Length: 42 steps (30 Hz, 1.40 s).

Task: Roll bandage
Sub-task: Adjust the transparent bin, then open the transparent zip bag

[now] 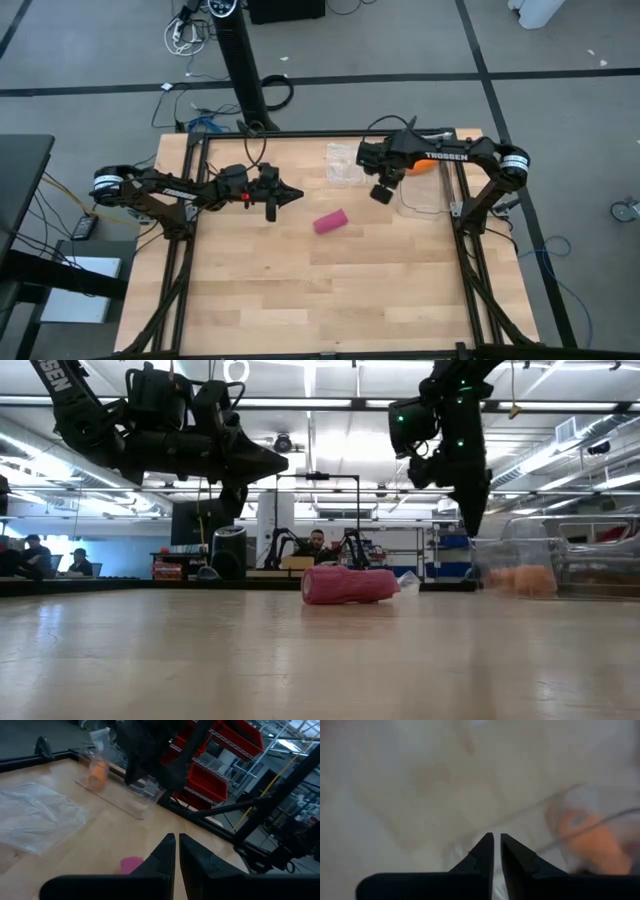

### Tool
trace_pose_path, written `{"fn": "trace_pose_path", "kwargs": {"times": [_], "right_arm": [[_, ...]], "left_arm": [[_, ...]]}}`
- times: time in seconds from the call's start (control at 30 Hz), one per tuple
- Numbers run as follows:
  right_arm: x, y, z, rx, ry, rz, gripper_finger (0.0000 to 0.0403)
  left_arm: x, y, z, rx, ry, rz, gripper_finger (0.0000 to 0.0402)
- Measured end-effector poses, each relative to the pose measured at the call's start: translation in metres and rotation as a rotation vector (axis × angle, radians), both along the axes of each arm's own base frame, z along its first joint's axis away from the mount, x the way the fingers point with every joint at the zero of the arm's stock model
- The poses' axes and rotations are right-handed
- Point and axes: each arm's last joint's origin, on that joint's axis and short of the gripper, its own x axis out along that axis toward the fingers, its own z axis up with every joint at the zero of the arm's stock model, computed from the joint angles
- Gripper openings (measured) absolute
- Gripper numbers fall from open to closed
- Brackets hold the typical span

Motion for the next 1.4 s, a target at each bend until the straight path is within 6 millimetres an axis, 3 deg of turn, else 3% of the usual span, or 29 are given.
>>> {"fn": "trace_pose_path", "kwargs": {"times": [0.27,0.57,0.8,1.1,1.4], "right_arm": [[0.026,-0.036,0.004,-0.118,-0.415,-0.179,0.0097],[0.007,-0.071,-0.058,-0.014,-0.616,-0.409,0.0186],[-0.009,-0.081,-0.077,-0.054,-0.686,-0.62,0.0238],[-0.012,-0.084,-0.083,-0.073,-0.716,-0.701,0.0261],[-0.01,-0.09,-0.092,-0.035,-0.741,-0.735,0.0227]], "left_arm": [[-0.001,0.004,0.0,-0.015,0.0,0.035,0.0031],[-0.001,0.005,0.0,-0.026,0.001,0.03,0.0031],[-0.001,0.005,0.0,-0.014,0.003,0.016,0.0031],[-0.001,0.005,0.0,-0.013,0.0,0.013,0.0031],[-0.001,0.005,0.0,-0.012,-0.004,0.013,0.0031]]}}
